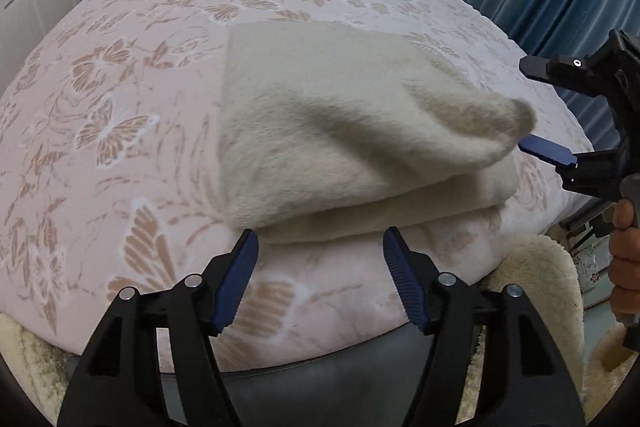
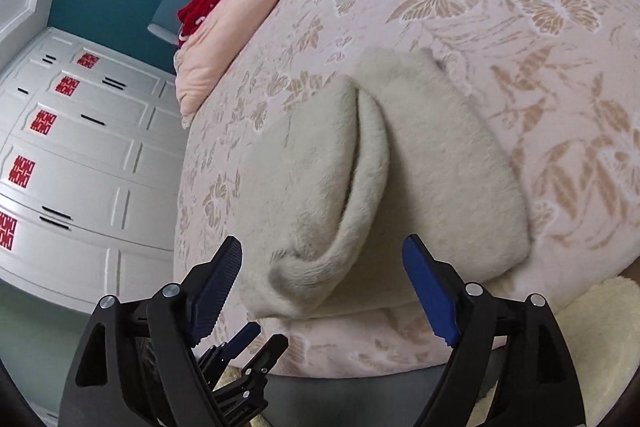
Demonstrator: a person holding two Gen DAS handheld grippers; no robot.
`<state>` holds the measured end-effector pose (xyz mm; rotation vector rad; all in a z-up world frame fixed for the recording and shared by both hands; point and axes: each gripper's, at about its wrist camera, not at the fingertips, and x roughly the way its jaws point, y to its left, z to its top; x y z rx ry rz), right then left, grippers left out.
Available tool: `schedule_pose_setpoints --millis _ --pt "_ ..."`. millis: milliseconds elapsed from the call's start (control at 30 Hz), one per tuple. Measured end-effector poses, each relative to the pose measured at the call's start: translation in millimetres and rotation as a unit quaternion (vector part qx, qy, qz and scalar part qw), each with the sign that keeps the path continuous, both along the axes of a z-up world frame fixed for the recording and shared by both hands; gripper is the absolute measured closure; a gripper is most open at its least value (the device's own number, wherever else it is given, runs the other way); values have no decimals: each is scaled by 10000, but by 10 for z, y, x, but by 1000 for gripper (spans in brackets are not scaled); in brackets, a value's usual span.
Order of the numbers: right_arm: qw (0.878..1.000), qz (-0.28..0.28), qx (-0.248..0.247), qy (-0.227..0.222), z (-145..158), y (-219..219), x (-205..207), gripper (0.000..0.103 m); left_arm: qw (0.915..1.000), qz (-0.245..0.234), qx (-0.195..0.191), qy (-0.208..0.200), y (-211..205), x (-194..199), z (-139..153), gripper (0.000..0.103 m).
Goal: Fold small clothes
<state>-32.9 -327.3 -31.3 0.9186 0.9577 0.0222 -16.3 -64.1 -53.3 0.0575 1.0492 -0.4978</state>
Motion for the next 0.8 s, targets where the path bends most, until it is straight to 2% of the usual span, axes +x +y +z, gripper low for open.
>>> schedule_pose_setpoints --millis 100,133,167,200,233,267,300,367,433,467,500,567,600,633,667,700,800 --pt "9987 367 -222 284 -88 325 209 22 9999 59 149 -10 54 62 -78 40" --pt "9978 459 -303 358 -131 409 282 27 9998 62 206 -33 50 80 -104 40" --pt "9966 567 -407 441 -164 482 374 60 9996 80 257 -63 49 114 -130 40" --pt "9950 629 -538 566 -151 534 441 83 9995 126 279 -100 36 150 -155 42" --pt "9956 655 -490 468 -62 562 488 83 9993 184 302 -89 42 195 -180 50" --pt "9971 676 -355 31 138 574 498 85 9993 230 294 6 50 247 -203 76" --pt "9960 730 -334 -399 370 583 489 86 9990 310 246 195 80 310 -233 85" --pt "9901 835 -140 -1123 793 540 410 87 9978 489 -114 431 146 378 -203 89" --pt "9853 775 -316 -1492 1006 444 231 88 9981 476 -119 371 115 385 -151 92" --pt "9851 685 -528 -1487 978 359 150 88 9982 469 -85 365 82 389 -130 93" --pt "9866 557 -847 -1277 840 259 80 88 9978 494 -70 430 52 402 -134 93" --pt "9893 306 -1400 -278 235 -4 24 88 9965 585 -38 590 20 435 -189 94" --pt "9925 179 -1177 279 -154 -165 -21 88 9961 572 -33 671 0 443 -222 94" --pt "9953 -40 -761 594 -420 -283 -116 88 9960 527 -9 717 -26 439 -247 94" --pt "9979 -275 -292 513 -521 -347 -246 88 9965 480 51 687 -56 414 -253 94" --pt "9989 -351 -130 299 -467 -342 -325 88 9968 446 138 643 -77 395 -257 94" --pt "9983 -165 -552 -22 -196 -221 -330 88 9969 400 219 644 -87 366 -267 94"
